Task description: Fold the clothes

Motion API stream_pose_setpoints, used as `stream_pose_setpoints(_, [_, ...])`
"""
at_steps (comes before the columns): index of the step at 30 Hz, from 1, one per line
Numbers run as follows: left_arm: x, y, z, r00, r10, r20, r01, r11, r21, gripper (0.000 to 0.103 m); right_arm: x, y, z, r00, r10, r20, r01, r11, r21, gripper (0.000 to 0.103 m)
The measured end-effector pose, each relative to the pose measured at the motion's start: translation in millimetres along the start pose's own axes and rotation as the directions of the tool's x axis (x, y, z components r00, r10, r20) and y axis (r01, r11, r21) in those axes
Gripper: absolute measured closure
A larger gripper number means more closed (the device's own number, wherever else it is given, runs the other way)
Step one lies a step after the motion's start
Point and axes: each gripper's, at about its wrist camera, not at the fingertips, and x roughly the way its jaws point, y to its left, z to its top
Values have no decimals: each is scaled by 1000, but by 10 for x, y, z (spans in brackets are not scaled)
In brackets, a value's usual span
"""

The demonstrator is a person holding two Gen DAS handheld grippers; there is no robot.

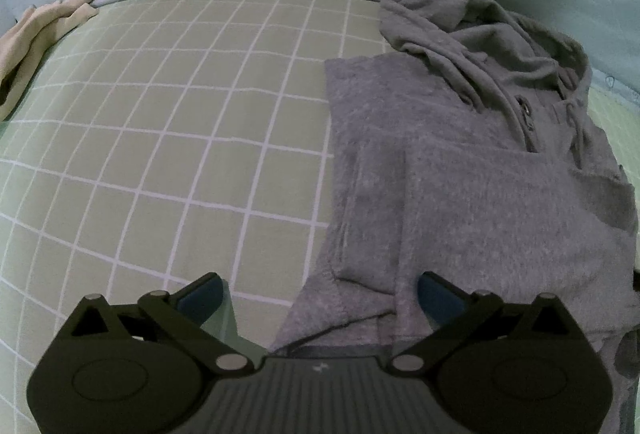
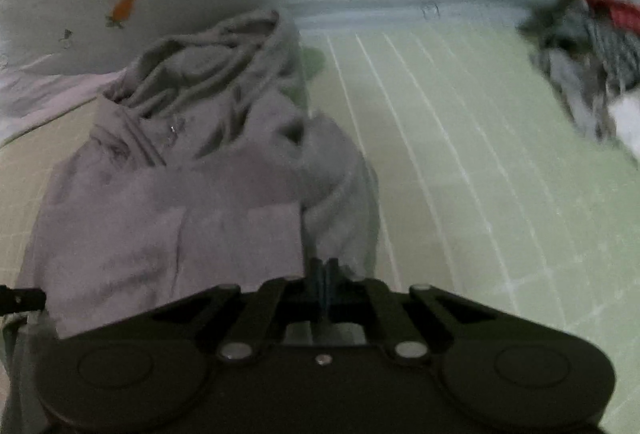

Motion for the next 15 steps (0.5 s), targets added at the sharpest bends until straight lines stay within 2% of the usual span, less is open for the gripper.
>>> stream_pose_setpoints(2, [-12,32,18,1000,-8,3,8,1000,-18,1,-25,15,4,1000,-21,13,21,1000,-16,97])
stream_pose_setpoints(4, [-57,80,69,1000,-12,26,13,999,-38,1,-39,34,47,998,-48,33,49,998,-25,77])
stream_pose_setpoints(5, [-88,112,113,999,-12,42,15,999,-52,1,-44,46,87,997,-65,47,66,997,-27,60])
stream_pose_setpoints(6, [-131,153,176,998,-17,61,22,997,-73,1,-59,53,144,994,-84,72,86,996,-25,50])
stream_pose_setpoints(7, [-163,192,236,997,-24,78,31,995,-90,1,-86,52,204,991,-92,93,94,995,-24,47])
stream_pose_setpoints(9, [-205,261,398,993,-39,110,52,991,-121,1,-78,71,335,987,-90,131,96,995,-38,32])
stream_pose_setpoints(10, [-207,285,489,991,-43,126,59,990,-130,1,-41,94,419,985,-90,145,98,994,-54,20])
stream_pose_setpoints(11, [-195,296,587,989,-45,143,65,989,-135,1,0,119,506,983,-89,159,101,992,-70,15])
stream_pose_setpoints(13, [-134,278,805,981,-51,186,75,989,-125,1,128,185,719,981,-78,179,97,990,-102,15])
stream_pose_setpoints(15, [-30,179,1076,974,-57,220,76,994,-77,1,272,232,952,982,-55,178,78,989,-125,10])
